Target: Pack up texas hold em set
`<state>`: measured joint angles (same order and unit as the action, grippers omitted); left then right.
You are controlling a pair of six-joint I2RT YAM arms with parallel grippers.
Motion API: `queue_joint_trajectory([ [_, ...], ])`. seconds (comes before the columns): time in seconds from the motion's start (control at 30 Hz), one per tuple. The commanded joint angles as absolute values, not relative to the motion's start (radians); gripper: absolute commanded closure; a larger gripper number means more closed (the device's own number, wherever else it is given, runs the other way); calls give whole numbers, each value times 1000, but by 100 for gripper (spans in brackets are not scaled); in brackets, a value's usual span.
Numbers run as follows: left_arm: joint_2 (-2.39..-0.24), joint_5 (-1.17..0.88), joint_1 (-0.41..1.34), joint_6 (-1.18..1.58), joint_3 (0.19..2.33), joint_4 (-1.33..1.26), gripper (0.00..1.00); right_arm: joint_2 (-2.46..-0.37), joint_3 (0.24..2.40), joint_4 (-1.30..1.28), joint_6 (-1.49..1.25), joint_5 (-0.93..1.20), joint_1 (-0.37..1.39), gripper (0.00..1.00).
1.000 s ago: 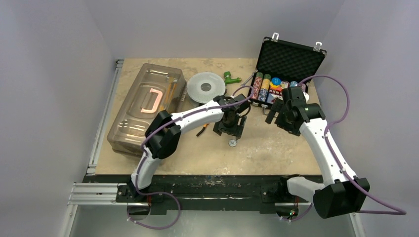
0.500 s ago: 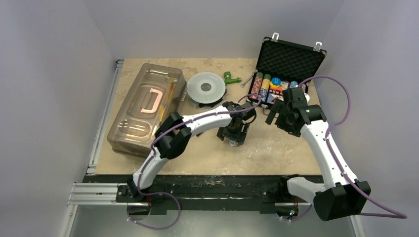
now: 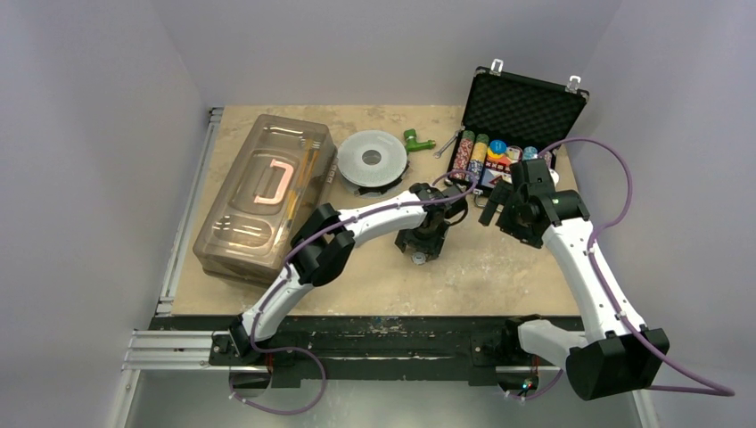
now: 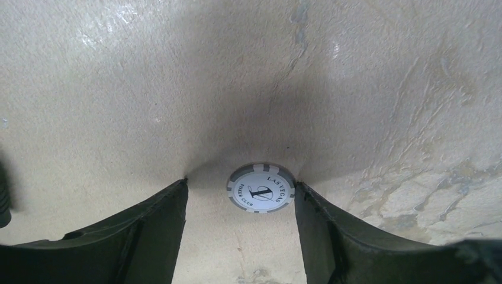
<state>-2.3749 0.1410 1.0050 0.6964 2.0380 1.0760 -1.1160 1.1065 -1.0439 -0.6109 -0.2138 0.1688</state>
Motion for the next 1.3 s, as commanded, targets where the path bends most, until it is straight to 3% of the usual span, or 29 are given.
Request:
queue_joint_trajectory([
  [0.0,-2390,190,1020,703,2076,1121,38,-1097,1099,-1043,-627,-201,166,9],
  [0.13,-2394,188,1035,706,2071,1128,40,-1105,1092,-1033,-632,-189,166,9],
  [0.3,-2407,182,1035,694,2063,1127,50,-1106,1089,-1031,-630,-187,165,9],
  [0.77,-2414,105,1013,582,2047,1055,47,-1115,1089,-1027,-612,-181,166,9],
  [1.27,-2414,86,999,513,2018,1044,61,-1147,1079,-1007,-595,-163,164,9],
])
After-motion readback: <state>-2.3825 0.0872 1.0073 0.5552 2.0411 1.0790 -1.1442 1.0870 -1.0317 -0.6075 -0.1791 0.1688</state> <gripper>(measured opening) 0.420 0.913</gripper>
